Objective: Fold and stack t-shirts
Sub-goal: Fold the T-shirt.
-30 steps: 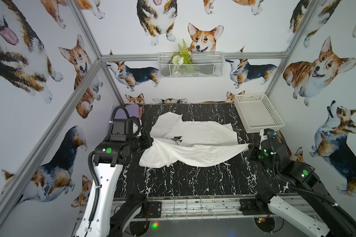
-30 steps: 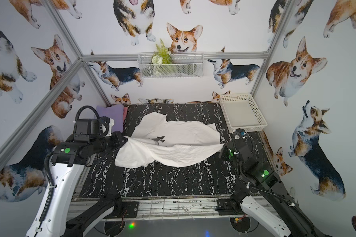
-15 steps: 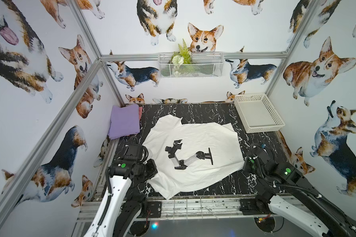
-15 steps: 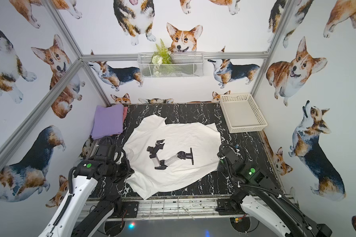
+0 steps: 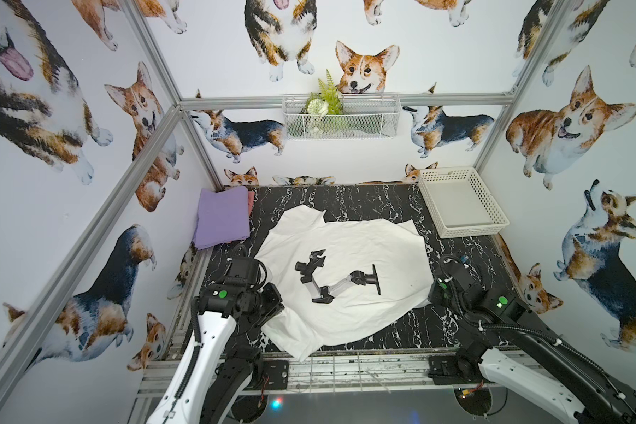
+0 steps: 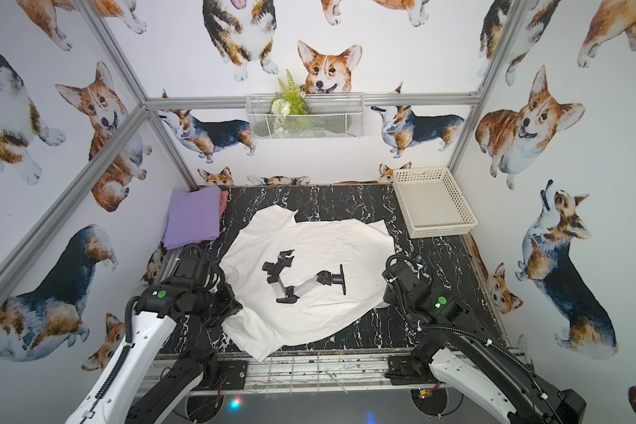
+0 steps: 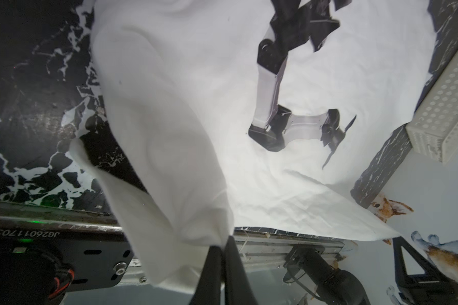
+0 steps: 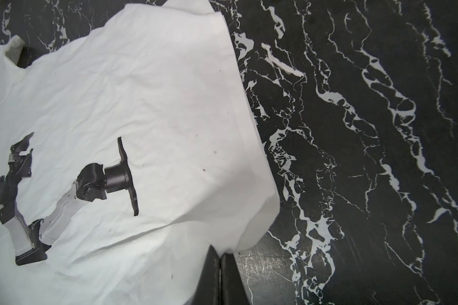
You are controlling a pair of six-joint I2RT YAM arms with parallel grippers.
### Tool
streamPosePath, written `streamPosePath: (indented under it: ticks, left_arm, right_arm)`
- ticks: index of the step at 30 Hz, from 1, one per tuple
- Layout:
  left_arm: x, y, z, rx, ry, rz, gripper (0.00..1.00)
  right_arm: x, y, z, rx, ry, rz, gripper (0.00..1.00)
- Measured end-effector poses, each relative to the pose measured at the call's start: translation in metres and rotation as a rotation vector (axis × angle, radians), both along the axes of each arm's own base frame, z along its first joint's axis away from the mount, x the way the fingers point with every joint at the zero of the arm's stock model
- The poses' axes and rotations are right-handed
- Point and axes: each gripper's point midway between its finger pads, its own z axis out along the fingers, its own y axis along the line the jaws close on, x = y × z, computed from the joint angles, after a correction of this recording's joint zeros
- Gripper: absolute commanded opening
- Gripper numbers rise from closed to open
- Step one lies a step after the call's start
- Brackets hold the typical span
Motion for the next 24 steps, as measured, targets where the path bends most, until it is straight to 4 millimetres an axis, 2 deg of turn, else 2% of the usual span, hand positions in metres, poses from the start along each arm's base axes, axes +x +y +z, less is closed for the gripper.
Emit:
streamPosePath:
  ticks: [4, 6, 10, 15, 24]
  left_arm:
    - [0.031, 0.010, 0.026, 0.052, -0.073, 0.046, 0.00]
    - [0.043, 0.018, 0.030, 0.096, -0.090, 0.056, 0.00]
    - [0.054, 0.027, 0.015, 0.158, -0.059, 0.056, 0.00]
    - [0.051, 0.036, -0.010, 0.207, -0.010, 0.049, 0.00]
    - [0.049, 0.062, -0.027, 0.297, 0.009, 0.080, 0.00]
  right_arm:
    - [0.010, -0.006, 0.011, -0.046, -0.039, -0.036, 0.00]
    - [0.015, -0.009, 0.013, -0.082, -0.049, -0.055, 0.00]
    - [0.025, -0.010, 0.007, -0.144, -0.042, -0.069, 0.00]
    - [0.034, -0.009, -0.009, -0.206, -0.022, -0.081, 0.00]
    - [0.048, -0.010, -0.028, -0.317, 0.003, -0.091, 0.00]
